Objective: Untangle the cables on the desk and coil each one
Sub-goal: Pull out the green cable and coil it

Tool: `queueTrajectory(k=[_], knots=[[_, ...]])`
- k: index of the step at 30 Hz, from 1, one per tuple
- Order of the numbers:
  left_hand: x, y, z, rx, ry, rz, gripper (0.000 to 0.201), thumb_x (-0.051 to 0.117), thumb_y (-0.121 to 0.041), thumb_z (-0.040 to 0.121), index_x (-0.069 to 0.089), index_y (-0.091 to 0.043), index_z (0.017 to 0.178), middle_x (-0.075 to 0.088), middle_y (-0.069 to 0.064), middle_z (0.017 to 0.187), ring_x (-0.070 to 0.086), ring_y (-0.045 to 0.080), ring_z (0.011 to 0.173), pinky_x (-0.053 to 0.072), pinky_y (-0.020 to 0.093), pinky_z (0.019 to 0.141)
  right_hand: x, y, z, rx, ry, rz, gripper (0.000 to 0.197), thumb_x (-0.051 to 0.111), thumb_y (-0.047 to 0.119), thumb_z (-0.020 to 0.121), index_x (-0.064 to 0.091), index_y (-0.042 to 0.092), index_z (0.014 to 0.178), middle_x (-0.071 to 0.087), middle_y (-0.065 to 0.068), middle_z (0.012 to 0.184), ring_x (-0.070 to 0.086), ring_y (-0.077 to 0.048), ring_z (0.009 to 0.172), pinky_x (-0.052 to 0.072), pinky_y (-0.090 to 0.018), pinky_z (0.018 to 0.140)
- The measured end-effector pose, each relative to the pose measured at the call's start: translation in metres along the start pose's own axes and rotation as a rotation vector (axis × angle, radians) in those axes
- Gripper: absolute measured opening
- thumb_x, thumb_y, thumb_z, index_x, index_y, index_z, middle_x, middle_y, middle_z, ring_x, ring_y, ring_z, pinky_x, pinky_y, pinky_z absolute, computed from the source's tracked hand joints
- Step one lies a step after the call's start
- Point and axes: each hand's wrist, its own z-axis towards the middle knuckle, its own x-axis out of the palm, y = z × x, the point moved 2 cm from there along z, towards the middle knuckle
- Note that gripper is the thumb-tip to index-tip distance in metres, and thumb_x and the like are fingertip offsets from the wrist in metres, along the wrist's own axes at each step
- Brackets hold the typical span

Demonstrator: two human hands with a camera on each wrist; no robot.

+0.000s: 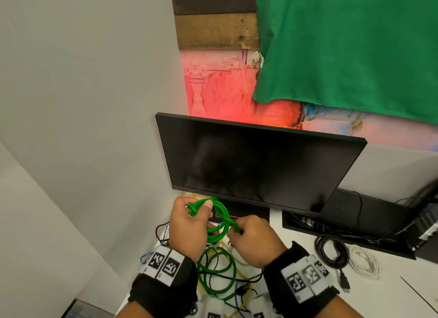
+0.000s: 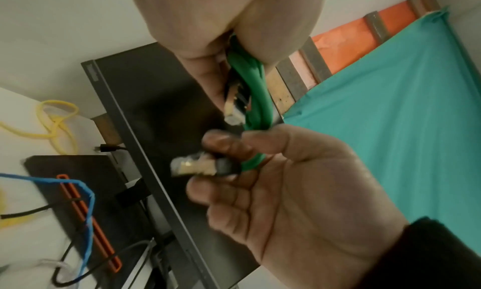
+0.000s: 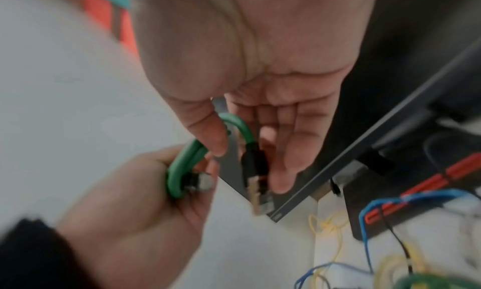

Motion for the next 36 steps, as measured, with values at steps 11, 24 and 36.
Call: queueTrajectory(k=[11,24,36], knots=[[-0.016,0.020,-0.006,0.133,0.522,0.341,0.043,0.064,-0.020,0.093,0.055,-0.037,0.131,0.061,-0.011,0.124,0.058,-0.001,0.113,0.048,0.018,0.095,-0.010,-0.036,-0.013,-0.220,0.297,0.547,0.019,0.057,0.034,0.091,0.075,0.029,0.095,0.073,0.005,0.084,0.065,-0.007,0.077,0.053,-0.027,0.074],[0.004,0.003,-0.025,0.550,0.758,1.021,0.058,0.041,-0.047,0.085,0.028,-0.046,0.141,0.046,-0.014,0.114,0.055,0.011,0.107,0.046,0.029,0.090,0.009,-0.052,-0.009,0.132,0.146,1.204,0.008,0.073,0.006,0.081,0.068,0.005,0.087,0.073,-0.021,0.085,0.072,-0.028,0.067,0.056,-0.031,0.054],[0.014,0.020,-0.024,0.333,0.478,1.209,0.033,0.038,-0.037,0.093,0.041,-0.039,0.125,0.050,-0.003,0.103,0.062,0.025,0.090,0.040,0.031,0.067,0.021,-0.043,-0.011,0.051,0.307,0.954,0.057,0.085,0.038,0.064,0.066,0.041,0.117,0.072,0.004,0.114,0.069,-0.012,0.097,0.053,-0.033,0.077]])
